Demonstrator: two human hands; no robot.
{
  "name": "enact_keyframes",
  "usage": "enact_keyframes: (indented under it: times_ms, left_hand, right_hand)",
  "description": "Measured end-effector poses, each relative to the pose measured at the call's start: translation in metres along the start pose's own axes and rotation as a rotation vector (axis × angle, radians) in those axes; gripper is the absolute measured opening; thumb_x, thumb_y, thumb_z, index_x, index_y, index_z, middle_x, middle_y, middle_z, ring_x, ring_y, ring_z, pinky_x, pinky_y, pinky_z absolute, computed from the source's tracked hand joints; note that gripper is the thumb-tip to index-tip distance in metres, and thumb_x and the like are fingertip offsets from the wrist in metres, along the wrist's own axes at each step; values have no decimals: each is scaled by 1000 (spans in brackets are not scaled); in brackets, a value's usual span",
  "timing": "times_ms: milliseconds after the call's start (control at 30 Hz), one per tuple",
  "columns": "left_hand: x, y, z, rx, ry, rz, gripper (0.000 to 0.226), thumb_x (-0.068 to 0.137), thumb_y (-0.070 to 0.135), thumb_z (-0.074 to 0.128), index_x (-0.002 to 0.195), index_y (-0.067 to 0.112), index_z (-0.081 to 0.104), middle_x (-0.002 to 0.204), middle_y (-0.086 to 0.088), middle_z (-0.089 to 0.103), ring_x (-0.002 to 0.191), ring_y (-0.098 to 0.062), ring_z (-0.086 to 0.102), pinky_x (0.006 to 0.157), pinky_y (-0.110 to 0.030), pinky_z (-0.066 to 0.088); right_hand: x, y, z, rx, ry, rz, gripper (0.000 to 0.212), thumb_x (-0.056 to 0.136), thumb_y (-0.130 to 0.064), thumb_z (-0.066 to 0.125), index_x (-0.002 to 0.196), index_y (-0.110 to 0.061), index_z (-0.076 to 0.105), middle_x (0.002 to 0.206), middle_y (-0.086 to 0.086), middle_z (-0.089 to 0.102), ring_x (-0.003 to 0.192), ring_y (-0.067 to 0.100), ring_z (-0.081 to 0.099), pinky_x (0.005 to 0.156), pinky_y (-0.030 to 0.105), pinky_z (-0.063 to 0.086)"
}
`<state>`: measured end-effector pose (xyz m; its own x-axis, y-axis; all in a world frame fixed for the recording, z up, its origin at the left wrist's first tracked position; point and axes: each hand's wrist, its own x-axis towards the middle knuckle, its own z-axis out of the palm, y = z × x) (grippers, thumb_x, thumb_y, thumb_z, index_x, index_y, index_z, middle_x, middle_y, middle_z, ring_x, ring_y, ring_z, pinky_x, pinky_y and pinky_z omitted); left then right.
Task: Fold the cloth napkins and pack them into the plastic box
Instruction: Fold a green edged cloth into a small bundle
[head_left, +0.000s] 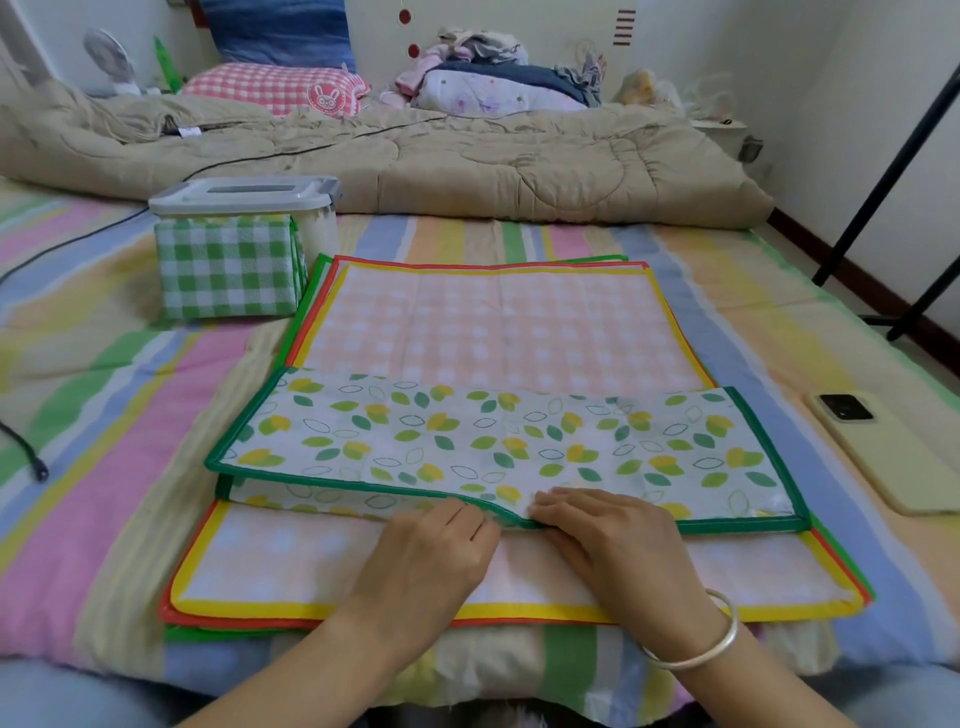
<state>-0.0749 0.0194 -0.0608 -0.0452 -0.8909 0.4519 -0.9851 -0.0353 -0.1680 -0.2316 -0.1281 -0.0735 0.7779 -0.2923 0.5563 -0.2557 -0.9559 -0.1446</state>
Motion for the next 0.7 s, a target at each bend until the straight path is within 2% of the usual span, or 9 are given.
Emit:
enact_keyframes:
  times_ms: [133,200,267,333,400,467,600,633,700]
  left_hand:
    - [-2,5,-7,28,102,-7,26,64,3,81,71,18,62,71,0,55,63,-20,50,56,-29,33]
    - [4,1,-9,1,132,1,17,74,11,79,87,15,68,88,-3,63,79,-23,59,69,-32,43]
    - [9,-8,-5,-57,94,-36,27,72,19,81,97,15,72,104,-3,69,91,-23,66,77,-36,54]
    - [10,-17,0,-123,23,-68,24,68,25,88,86,18,73,93,3,71,77,-18,68,59,-31,56]
    - [6,-20,7,-165,-37,-68,21,71,25,89,74,19,69,75,6,66,64,-15,63,44,-30,50]
    - [1,-19,14,-150,-41,-54,22,71,18,89,71,19,67,70,5,62,61,-16,59,40,-31,46]
    - [1,-15,14,-90,-48,-64,36,50,5,92,64,20,63,63,4,54,55,-17,51,40,-30,40]
    - [2,-15,13,-84,-51,-59,35,50,5,91,62,20,62,61,4,53,53,-17,49,41,-30,39]
    - [5,-17,12,-113,-43,-38,26,62,13,87,60,20,61,59,5,52,52,-16,49,42,-28,38]
  right_hand:
    - [0,-1,-1,17,-11,-5,26,88,-32,52,91,-27,77,100,-13,74,93,7,71,71,24,57]
    - [0,-1,-2,25,-22,-3,26,88,-32,52,92,-27,77,101,-13,74,93,7,70,75,23,55]
    - [-1,-1,-3,53,-31,24,24,88,-32,54,95,-27,77,103,-14,73,96,6,69,76,23,56]
    - [-2,0,-2,82,-29,54,24,89,-33,55,97,-27,77,106,-14,73,99,6,68,78,24,56]
    - [-4,0,0,93,-18,64,25,90,-33,55,97,-26,77,106,-13,73,99,6,68,78,25,57]
    - [-4,0,1,84,-12,60,25,90,-33,55,96,-25,78,105,-12,73,99,7,69,77,26,58]
    - [-6,-1,3,55,-9,41,25,91,-31,55,95,-23,78,104,-10,74,97,9,70,74,28,59]
    - [-6,-1,3,49,-13,36,25,90,-30,55,95,-23,78,104,-9,74,97,10,70,73,28,59]
    - [-5,-1,3,44,-25,34,25,90,-30,54,94,-23,78,103,-9,74,96,10,71,71,29,60]
